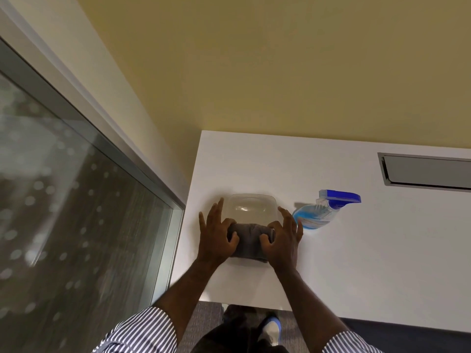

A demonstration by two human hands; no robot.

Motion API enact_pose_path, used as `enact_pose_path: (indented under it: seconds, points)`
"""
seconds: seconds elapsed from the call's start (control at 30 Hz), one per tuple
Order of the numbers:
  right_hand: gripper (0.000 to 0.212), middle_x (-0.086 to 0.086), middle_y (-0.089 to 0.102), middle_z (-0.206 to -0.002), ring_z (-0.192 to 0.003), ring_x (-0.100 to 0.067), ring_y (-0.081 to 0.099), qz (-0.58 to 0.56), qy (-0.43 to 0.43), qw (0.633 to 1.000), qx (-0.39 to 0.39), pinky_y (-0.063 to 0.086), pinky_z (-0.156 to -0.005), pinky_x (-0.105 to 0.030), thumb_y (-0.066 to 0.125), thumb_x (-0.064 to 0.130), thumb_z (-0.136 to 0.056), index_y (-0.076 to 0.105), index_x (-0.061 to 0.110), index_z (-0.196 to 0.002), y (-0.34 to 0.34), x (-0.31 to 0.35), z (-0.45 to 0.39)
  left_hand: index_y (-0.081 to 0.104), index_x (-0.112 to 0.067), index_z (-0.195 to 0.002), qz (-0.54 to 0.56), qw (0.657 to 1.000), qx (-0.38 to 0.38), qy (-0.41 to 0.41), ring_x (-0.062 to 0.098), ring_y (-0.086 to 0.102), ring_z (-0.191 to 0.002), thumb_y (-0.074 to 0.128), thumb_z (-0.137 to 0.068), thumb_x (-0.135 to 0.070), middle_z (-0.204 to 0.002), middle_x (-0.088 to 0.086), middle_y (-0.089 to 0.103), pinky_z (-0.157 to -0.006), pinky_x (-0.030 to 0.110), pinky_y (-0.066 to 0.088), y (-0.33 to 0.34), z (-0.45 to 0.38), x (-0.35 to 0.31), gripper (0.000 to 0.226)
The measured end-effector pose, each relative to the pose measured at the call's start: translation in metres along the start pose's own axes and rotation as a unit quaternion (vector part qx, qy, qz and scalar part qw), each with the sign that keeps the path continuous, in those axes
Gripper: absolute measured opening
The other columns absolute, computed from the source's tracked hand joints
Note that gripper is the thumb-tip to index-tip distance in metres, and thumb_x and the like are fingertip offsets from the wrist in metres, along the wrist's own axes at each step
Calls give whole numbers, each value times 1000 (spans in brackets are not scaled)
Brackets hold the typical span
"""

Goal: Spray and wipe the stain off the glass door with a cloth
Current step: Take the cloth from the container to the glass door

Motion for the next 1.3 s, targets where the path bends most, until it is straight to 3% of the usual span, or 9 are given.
enact_pose_path:
  seconds: [0.23, 0.37, 0.63, 0.73, 0.87, 1.0, 1.1, 1.17, 1.3]
  points:
    - [14, -9, 45, -156, -147, -31, 36, -72, 1, 997, 29, 37, -118, -54, 62, 28, -75, 58, 18, -84, -1, -8, 4, 66, -24, -94, 13, 999, -14, 27, 29, 23, -155, 64, -89, -37, -164, 4, 34, -124, 66, 13, 0, 3, -1, 14]
    - [20, -9, 45, -155, -148, -30, 34, -87, -6, 996, 19, 31, -120, -48, 56, 33, -74, 60, 16, -84, -8, -10, 8, 65, -26, -100, 24, 997, -33, 60, 27, 21, -156, 65, -91, -38, -164, 4, 34, -125, 62, 9, -2, 7, -1, 15]
    - [25, -11, 45, -157, -152, -32, 27, -83, -23, 996, -6, 24, -124, -59, 55, 34, -78, 63, 16, -93, -17, -11, 17, 61, -24, -108, 73, 992, -52, 84, 25, 19, -156, 58, -96, -28, -163, 5, 36, -126, 64, 8, -9, 14, -5, 14]
    - [27, -12, 46, -156, -153, -26, 23, -84, -29, 996, -15, 23, -123, -59, 55, 33, -78, 63, 15, -96, -20, -7, 20, 57, -26, -113, 104, 990, -58, 81, 23, 18, -157, 54, -98, -25, -164, 3, 34, -127, 60, 5, -15, 18, -9, 15]
    - [32, -11, 46, -155, -150, -34, 30, -96, -38, 994, -25, 25, -123, -55, 58, 31, -77, 64, 11, -100, -27, -2, 22, 54, -26, -122, 129, 987, -65, 74, 24, 20, -157, 53, -100, -24, -164, 2, 34, -127, 59, 4, -23, 21, -11, 22]
    - [33, -14, 50, -152, -147, -30, 35, -113, -61, 991, -48, 24, -122, -49, 59, 33, -81, 66, 7, -100, -40, 13, 22, 57, -25, -122, 165, 980, -86, 74, 22, 24, -155, 44, -103, -41, -163, -1, 36, -128, 57, 3, -40, 21, -19, 28]
    - [39, -18, 56, -146, -140, -33, 45, -115, -93, 986, -77, 27, -123, -44, 60, 38, -91, 68, 1, -99, -53, 26, 21, 66, -22, -111, 178, 977, -106, 60, 19, 26, -155, 30, -103, -56, -161, -1, 39, -128, 54, 3, -58, 22, -32, 50]
    - [45, -21, 58, -143, -137, -36, 50, -112, -135, 980, -95, 30, -124, -41, 60, 41, -98, 69, -3, -97, -63, 35, 21, 65, -20, -112, 185, 973, -125, 62, 19, 25, -155, 30, -104, -49, -161, 3, 40, -128, 56, 5, -72, 27, -40, 46]
    - [22, -6, 49, -153, -146, -25, 39, -193, -158, 966, -61, 20, -127, -47, 64, 29, -85, 63, 9, -95, -84, 55, 25, 62, -19, -114, 192, 968, -157, 40, 20, 17, -157, 45, -98, -30, -163, 1, 35, -127, 58, 2, -106, 50, -53, 26]
Point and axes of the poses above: each hand's wrist, its own z-axis away from the middle knuckle, its own y-axis out of the palm, x = y × z, the point moved 3 cm from there along -z, towards the middle knuckle
